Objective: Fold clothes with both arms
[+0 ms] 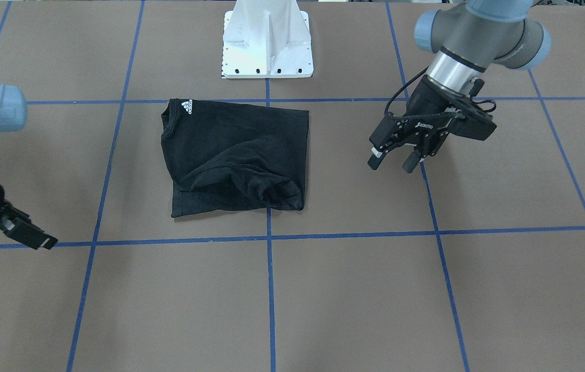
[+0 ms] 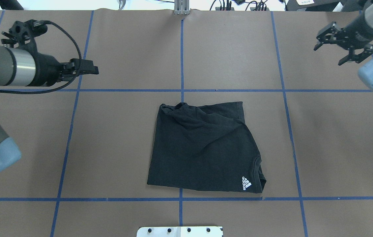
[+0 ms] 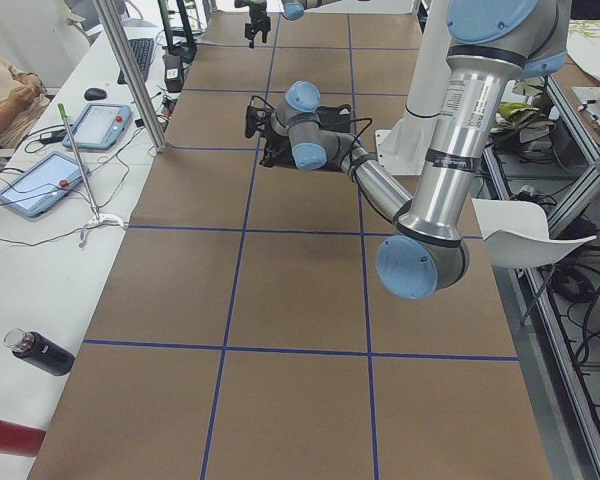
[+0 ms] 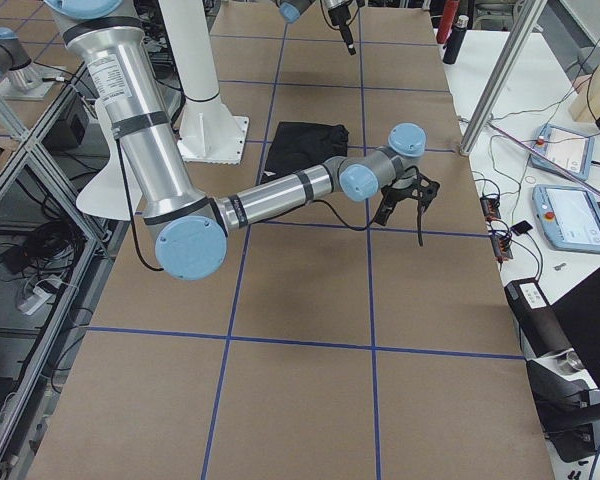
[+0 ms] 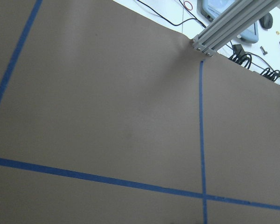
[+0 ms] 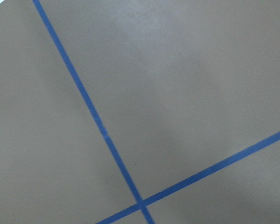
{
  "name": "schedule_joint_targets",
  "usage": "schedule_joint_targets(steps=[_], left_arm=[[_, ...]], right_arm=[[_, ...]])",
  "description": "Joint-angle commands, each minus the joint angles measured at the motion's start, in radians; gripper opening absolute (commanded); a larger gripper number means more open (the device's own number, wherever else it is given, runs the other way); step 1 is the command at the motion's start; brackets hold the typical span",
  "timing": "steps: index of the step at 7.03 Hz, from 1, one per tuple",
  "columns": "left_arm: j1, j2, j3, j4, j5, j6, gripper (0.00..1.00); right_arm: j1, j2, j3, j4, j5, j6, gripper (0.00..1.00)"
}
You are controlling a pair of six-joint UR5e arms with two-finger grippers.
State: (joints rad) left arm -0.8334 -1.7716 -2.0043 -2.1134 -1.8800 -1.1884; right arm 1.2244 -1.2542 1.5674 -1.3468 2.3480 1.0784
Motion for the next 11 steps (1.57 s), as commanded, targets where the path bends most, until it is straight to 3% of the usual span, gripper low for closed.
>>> schedule_joint_targets(steps=[1,4,6,7,9,11], left_arm=[[-0.166,0.177,-0.060,0.006,-0.168,0.441,1.00],[-0.433,0.320,0.007,0.010,-0.306,0.948,1.00],[-0.582,0.336,0.141,0.010,-0.393,1.186,1.00],[-0.634,0.334,0.200,0.013,-0.427,1.238,1.00],[-0.653,0.307,0.197,0.143,-0.443,1.241,1.00],[-0.659,0.331,0.176,0.177,-0.443,1.227,1.00]], right_arm=[[0.146,-0.150,0.013,-0.003,-0.001,-0.428,1.00],[0.311,-0.321,-0.010,-0.014,-0.041,-0.940,1.00],[0.380,-0.318,0.000,-0.177,-0.044,-1.174,1.00],[0.389,-0.315,0.005,-0.216,-0.039,-1.259,1.00],[0.396,-0.301,0.011,-0.271,-0.027,-1.281,1.00],[0.417,-0.268,0.029,-0.403,-0.018,-1.281,1.00]])
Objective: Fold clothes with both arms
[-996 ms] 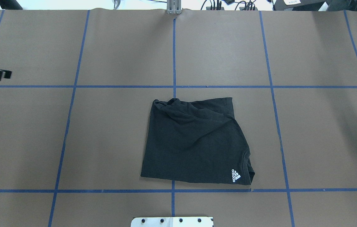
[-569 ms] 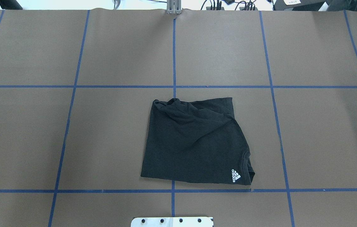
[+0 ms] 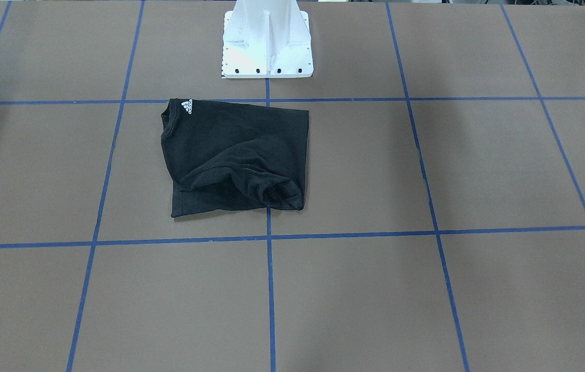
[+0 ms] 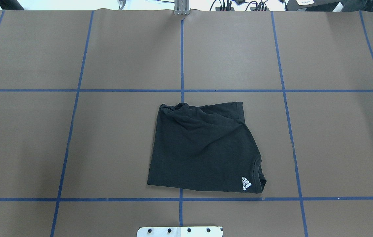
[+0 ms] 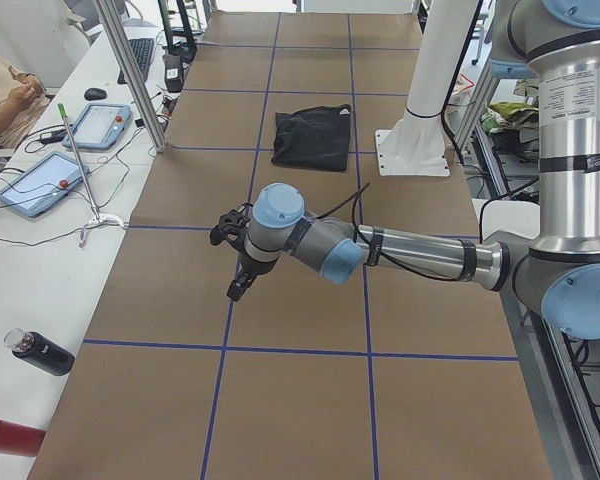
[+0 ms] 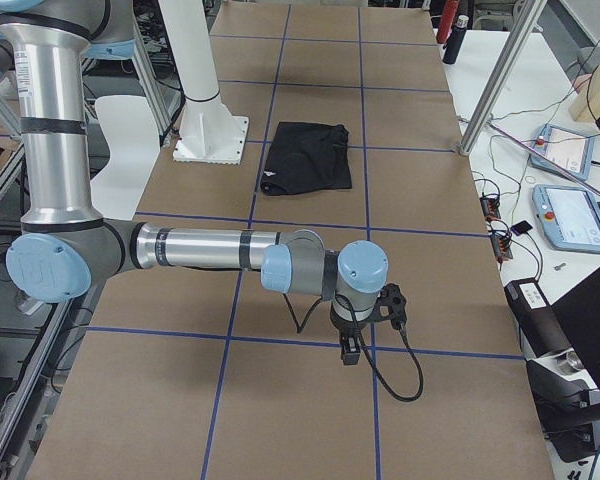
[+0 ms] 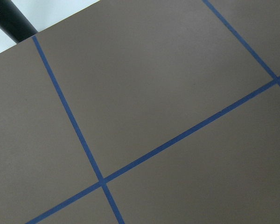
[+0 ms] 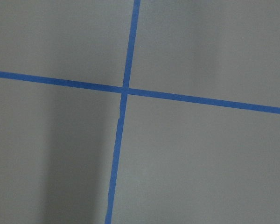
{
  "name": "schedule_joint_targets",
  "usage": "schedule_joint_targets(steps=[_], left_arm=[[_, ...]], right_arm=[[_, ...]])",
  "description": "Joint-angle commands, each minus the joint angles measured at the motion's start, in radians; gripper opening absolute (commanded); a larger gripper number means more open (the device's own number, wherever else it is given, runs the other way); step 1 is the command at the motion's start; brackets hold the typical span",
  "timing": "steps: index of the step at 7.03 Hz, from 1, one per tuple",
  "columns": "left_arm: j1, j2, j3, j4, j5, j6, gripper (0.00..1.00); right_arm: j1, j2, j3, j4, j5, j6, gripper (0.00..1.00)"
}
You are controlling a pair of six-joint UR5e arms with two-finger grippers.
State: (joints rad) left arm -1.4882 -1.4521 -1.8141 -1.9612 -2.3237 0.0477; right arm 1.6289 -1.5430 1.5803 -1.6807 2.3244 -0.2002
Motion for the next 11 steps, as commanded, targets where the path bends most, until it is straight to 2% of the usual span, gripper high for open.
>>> schedule_joint_targets(steps=[1,5,8,9,10,11], left_arm=[[-0.004,0.012,-0.017,0.027,-0.005,-0.012,1.00],[-0.001,0.007,-0.012,0.009,-0.033,-0.014,1.00],[0.000,-0.013,0.007,0.018,-0.008,-0.043,1.00],[0.006,-0.030,0.019,0.030,-0.003,-0.057,1.00],[0.009,-0.116,0.066,0.159,-0.003,-0.077,1.00],[0.008,-0.119,0.067,0.195,-0.003,-0.077,1.00]], right_arm=[[0.012,0.027,0.023,-0.074,0.004,-0.002,1.00],[0.008,0.018,0.036,-0.065,0.004,-0.002,1.00],[-0.016,-0.119,0.098,0.068,-0.008,-0.002,1.00],[-0.017,-0.121,0.113,0.073,0.007,-0.002,1.00],[-0.017,-0.126,0.121,0.061,0.018,-0.002,1.00],[-0.015,-0.123,0.135,0.059,0.024,-0.001,1.00]])
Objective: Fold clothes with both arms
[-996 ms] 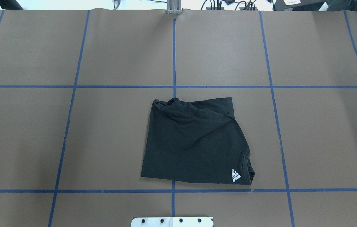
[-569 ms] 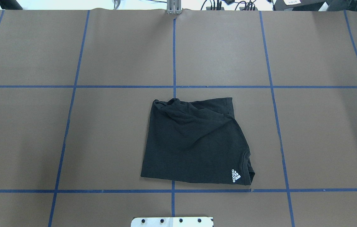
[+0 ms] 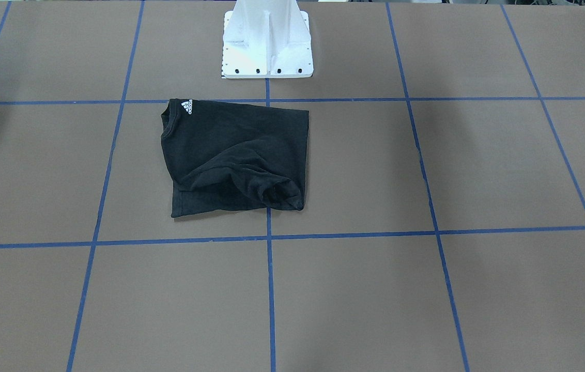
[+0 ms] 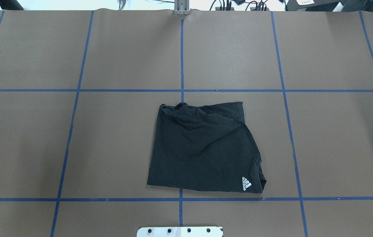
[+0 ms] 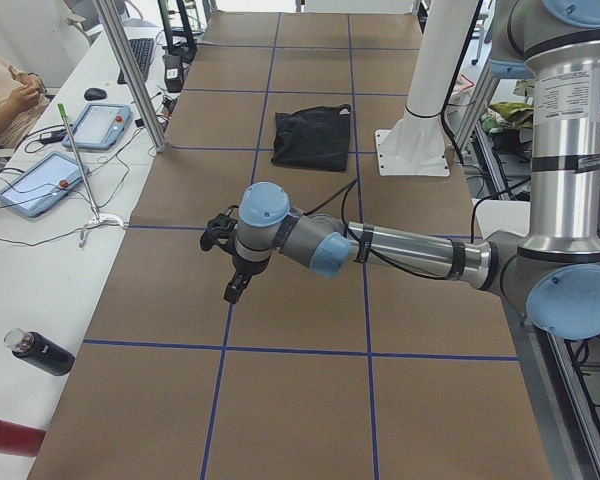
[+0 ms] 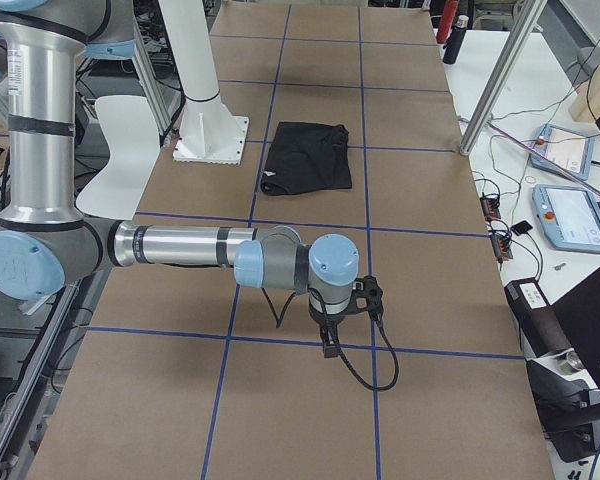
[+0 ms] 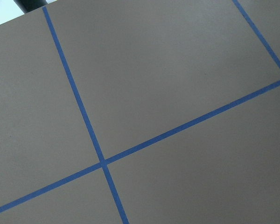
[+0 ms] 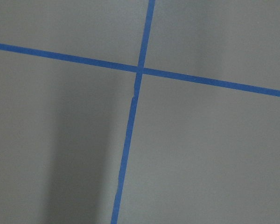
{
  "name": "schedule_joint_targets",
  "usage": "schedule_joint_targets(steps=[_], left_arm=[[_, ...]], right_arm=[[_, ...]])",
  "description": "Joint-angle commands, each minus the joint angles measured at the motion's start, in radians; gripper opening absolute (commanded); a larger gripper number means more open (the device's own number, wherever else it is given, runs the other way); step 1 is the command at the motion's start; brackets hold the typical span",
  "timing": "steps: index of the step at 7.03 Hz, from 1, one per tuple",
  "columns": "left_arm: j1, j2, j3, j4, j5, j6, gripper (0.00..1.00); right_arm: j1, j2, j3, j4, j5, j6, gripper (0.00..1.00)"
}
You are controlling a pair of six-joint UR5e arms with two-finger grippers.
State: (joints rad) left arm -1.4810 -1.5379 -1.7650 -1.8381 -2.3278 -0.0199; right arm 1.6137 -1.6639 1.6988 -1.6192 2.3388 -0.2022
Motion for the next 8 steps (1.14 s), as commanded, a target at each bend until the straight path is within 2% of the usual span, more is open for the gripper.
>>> schedule_joint_targets(steps=[1,3,4,5,8], left_arm=[[0.001,-0.027,0.030,0.068,-0.005,-0.009,1.00],[0.002,-0.025,0.029,0.066,-0.010,-0.002,1.00],[0.002,-0.031,0.019,0.066,-0.010,-0.002,1.00],[0.001,-0.034,0.016,0.068,-0.010,-0.002,1.00],[0.001,-0.038,0.010,0.068,-0.019,-0.002,1.00]], right_arm=[[-0.003,0.012,0.025,-0.064,0.002,0.003,1.00],[-0.049,0.087,0.016,-0.203,-0.015,0.000,1.00],[-0.045,0.131,0.021,-0.235,-0.059,-0.002,1.00],[-0.046,0.145,0.021,-0.269,-0.058,-0.002,1.00],[-0.044,0.138,0.041,-0.254,-0.050,0.001,1.00]])
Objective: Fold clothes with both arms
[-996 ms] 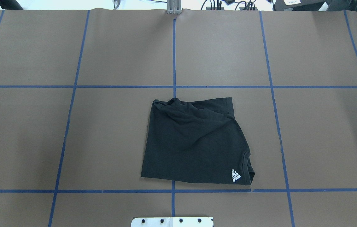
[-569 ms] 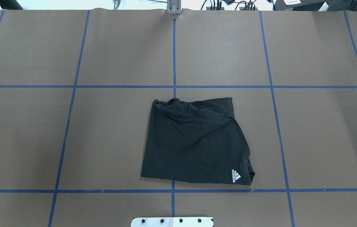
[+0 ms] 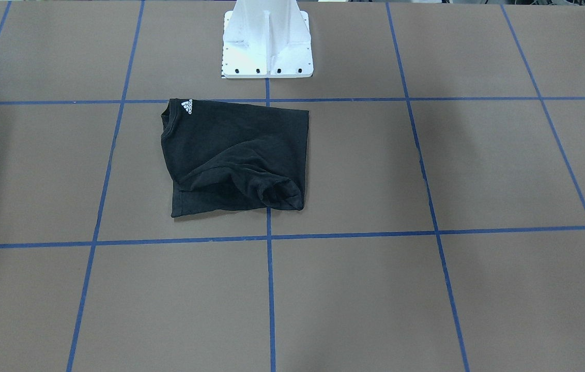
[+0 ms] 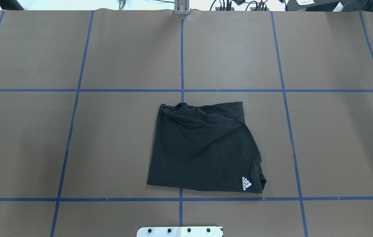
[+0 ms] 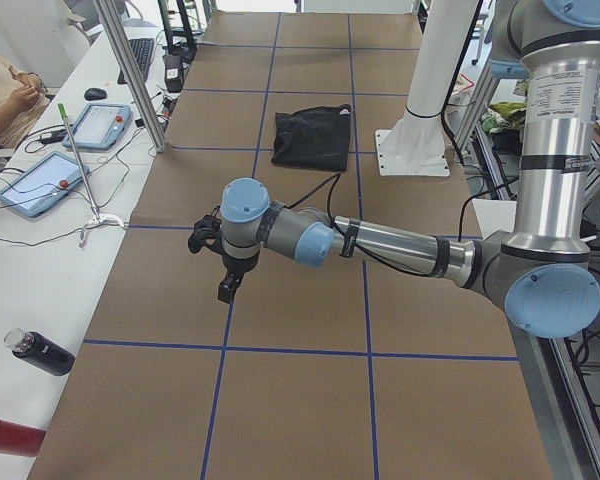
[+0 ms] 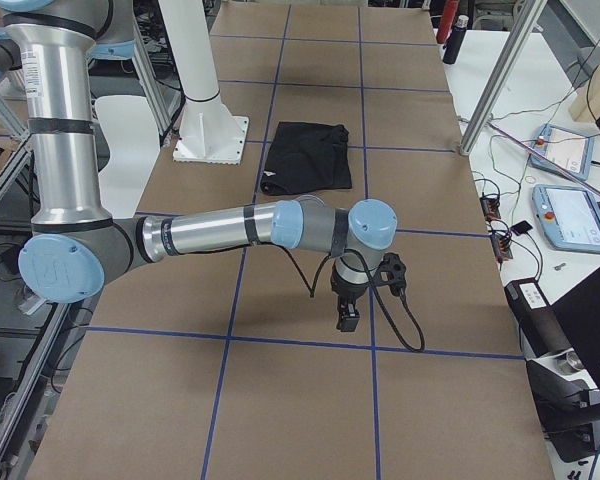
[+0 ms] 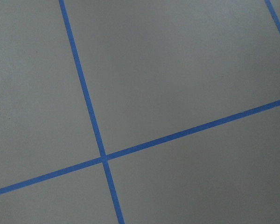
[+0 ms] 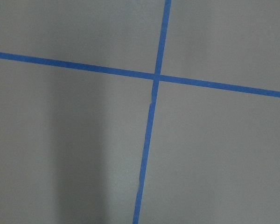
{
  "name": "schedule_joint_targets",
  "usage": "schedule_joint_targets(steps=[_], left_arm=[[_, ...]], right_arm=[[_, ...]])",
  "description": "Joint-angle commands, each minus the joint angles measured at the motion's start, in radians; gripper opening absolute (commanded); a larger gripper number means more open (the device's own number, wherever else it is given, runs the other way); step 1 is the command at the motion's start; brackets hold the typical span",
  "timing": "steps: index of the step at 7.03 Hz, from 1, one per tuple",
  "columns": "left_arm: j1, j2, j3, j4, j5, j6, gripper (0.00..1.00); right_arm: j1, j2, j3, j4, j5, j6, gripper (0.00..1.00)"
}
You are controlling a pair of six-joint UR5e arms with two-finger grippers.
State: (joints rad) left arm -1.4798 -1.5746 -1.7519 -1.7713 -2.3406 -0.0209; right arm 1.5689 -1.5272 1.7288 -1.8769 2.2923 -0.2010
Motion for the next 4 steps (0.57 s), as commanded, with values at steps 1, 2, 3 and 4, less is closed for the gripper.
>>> schedule_joint_targets(steps=[1,2,3,4], left_arm=[[0.000,-0.001,-0.005,0.000,-0.008,-0.002,1.00],[0.000,-0.002,-0.005,0.000,-0.008,-0.002,1.00],[0.000,-0.004,-0.008,0.000,-0.008,-0.002,1.00],[0.000,-0.004,-0.030,0.001,-0.015,-0.007,1.00]], right_arm=[[-0.001,0.007,0.011,0.004,-0.002,0.002,1.00],[-0.001,0.010,0.012,0.004,-0.001,0.003,1.00],[-0.001,0.010,0.012,0.005,0.015,0.003,1.00],[-0.001,0.012,0.011,0.005,0.015,0.006,1.00]])
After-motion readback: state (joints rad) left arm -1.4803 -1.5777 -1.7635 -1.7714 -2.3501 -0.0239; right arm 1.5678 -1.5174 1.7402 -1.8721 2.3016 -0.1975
